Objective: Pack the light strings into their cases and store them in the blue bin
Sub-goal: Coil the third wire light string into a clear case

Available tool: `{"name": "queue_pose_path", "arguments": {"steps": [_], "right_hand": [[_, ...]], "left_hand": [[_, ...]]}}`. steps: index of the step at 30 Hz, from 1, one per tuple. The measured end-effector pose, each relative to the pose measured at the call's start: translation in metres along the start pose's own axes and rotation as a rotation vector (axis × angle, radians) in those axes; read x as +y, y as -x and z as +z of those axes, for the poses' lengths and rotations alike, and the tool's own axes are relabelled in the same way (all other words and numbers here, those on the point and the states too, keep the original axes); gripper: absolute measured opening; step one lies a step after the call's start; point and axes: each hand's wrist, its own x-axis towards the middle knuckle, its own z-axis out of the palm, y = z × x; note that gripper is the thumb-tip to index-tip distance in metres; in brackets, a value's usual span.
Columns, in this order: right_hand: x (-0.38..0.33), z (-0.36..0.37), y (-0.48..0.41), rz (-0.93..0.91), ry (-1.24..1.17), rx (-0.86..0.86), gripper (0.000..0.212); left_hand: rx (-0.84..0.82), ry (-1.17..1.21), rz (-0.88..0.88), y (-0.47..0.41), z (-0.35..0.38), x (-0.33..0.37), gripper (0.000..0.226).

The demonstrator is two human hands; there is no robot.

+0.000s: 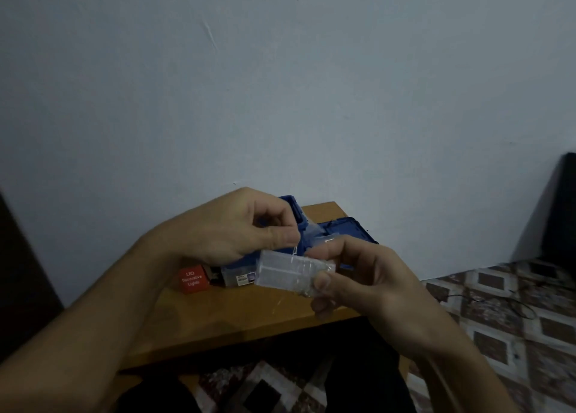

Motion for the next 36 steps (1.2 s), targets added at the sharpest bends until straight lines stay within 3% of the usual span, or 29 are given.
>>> {"name": "queue_pose_path", "arguments": {"steps": [6, 10, 14, 21, 29, 36], "right_hand": [[0.001, -0.004, 0.0, -0.014, -0.222, -0.034, 0.027], [0.004, -0.004, -0.003, -0.04, -0.363, -0.01, 0.047], [0.006, 0.0, -0.005, -0.076, -0.4, 0.075, 0.028], [0.005, 0.007, -0.004, -0.113, -0.313, 0.205, 0.024], [0.001, 0.006, -0.003, -0.177, 0.044, 0.131, 0.044], [0.005, 0.003, -0.004, -0.183, 0.101, 0.103, 0.036]], "left_hand": [[-0.067, 0.471, -0.098, 0.002, 0.02, -0.028, 0.012], [0.078, 0.825, -0.081, 0.008, 0.053, -0.034, 0.022], [0.254, 1.057, -0.054, 0.014, 0.08, -0.032, 0.022], [0.473, 0.888, 0.146, 0.024, 0.089, -0.028, 0.036], [0.616, 0.665, 0.06, 0.024, 0.089, -0.029, 0.049], [0.686, 0.446, 0.051, 0.025, 0.091, -0.023, 0.043]]}}
